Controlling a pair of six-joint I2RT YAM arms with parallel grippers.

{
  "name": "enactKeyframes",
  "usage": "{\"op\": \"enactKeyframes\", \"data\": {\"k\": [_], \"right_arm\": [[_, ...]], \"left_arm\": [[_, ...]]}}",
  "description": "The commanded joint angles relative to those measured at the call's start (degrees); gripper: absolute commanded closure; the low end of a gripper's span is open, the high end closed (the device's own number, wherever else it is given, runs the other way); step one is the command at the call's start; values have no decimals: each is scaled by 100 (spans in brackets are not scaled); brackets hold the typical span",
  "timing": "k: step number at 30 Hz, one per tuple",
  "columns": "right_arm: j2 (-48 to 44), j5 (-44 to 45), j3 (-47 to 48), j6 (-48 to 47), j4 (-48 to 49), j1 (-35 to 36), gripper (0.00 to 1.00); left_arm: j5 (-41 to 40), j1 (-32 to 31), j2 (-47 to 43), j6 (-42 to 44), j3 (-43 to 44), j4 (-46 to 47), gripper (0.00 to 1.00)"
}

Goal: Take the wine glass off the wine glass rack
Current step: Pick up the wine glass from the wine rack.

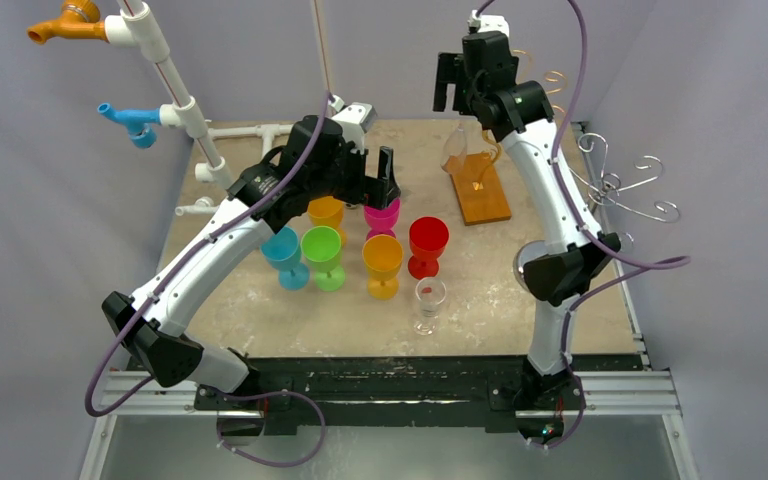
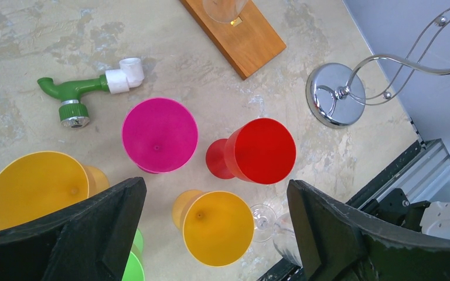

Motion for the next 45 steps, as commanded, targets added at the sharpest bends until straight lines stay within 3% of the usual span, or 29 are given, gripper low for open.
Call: {"op": "enactKeyframes", "data": {"k": [1,10,17,29,45], "right_arm": [[-14,165,172,-99,78,31,1],[-16,210,111,-90,136,33,2],[11,183,106,-124,153,32,15],[-122,136,357,-168,157,31,48],[-369,-275,206,-160,564,32,55]], "left_arm": [[22,37,-164,130,-7,235,0],[16,42,-138,143,-19,242,0],[31,45,-111,161,-16,242,0],[31,42,-59,148,62,210,0],[1,40,-32,135,140,182,0]]}}
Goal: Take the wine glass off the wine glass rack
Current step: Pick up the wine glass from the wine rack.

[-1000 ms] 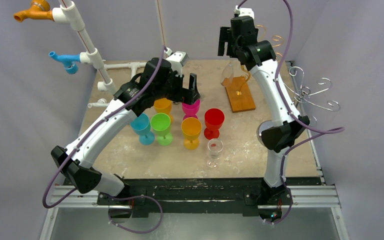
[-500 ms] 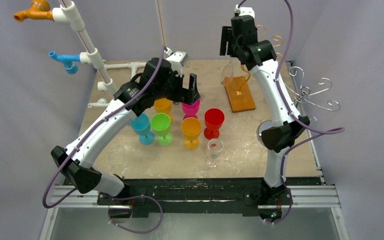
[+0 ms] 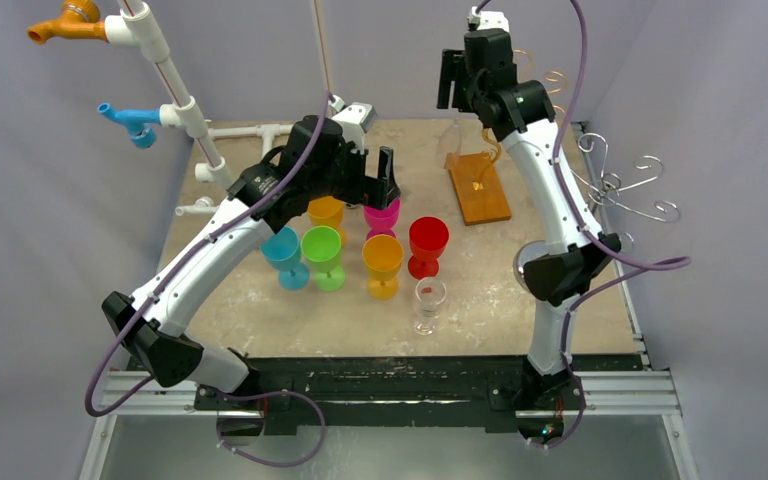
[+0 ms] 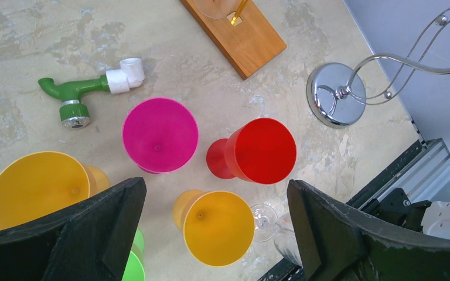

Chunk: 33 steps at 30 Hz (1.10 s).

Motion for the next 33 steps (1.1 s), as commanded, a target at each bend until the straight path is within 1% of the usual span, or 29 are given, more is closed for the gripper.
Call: {"op": "enactKeyframes", "data": {"k": [1,6,20,33], "right_arm": [[-434,-167,124,-62,504,36,55],[-477,-180,-9,-149,790,38,55],[-165,175,270,-190,1114,31,54],[-168,598,191,-118,1069,-5,56]], "left_arm": [[-1,38,-25,117,141,183,0],[7,40,-35,117,136,180,0],[20,42,-126,114,207,103,0],[33,42,-170,104,228,74,0]]}}
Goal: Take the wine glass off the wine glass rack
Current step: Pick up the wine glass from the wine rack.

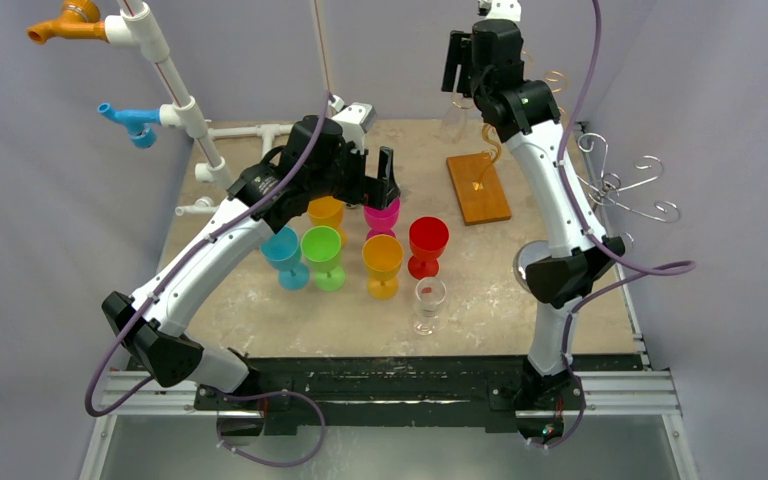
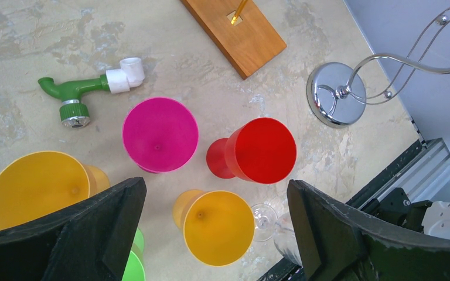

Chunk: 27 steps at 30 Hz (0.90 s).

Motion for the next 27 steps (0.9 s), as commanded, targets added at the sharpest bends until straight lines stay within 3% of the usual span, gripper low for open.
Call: {"op": "enactKeyframes", "data": {"k": [1,27], "right_arm": [[-57,269,168,22,284,-21,57],[-526,282,-339,447,15,-207,61]], "left_arm": [[38,41,-168,96,225,84,0],[187,41,-148,-3,188,168,0]]}}
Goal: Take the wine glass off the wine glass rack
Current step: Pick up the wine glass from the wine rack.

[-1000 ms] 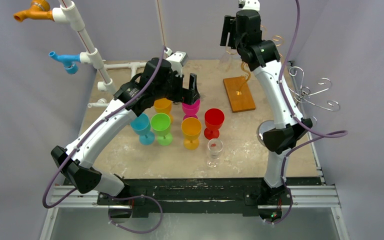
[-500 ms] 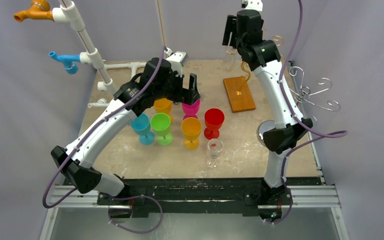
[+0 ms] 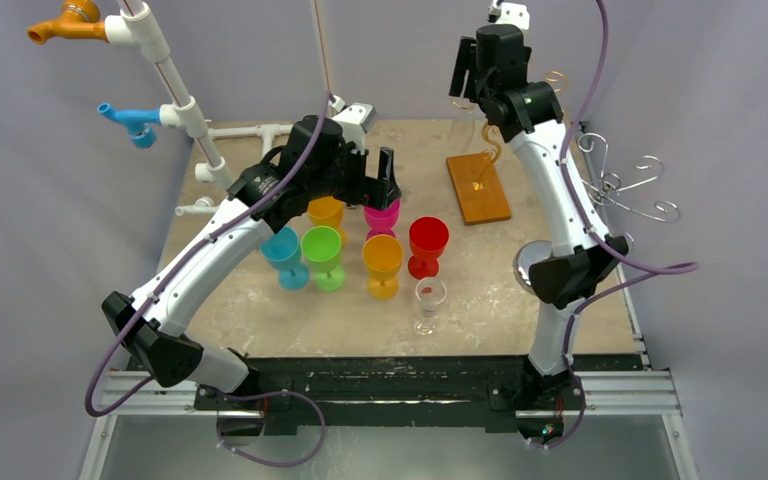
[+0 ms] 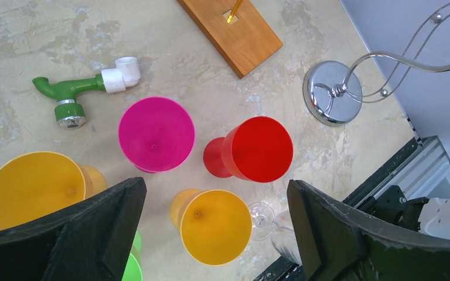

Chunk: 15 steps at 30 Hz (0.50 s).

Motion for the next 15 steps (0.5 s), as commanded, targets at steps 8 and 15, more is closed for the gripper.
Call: {"op": "enactKeyframes", "data": {"k": [8,15], "right_arm": [[-800,3,-471,213,164,-39,63],[-1039,-24,-720,208,83,-40,63]], "left_arm": [[250,45,-137,-95,77,321,0],[395,38,-109,-409,-36,700,0]]}}
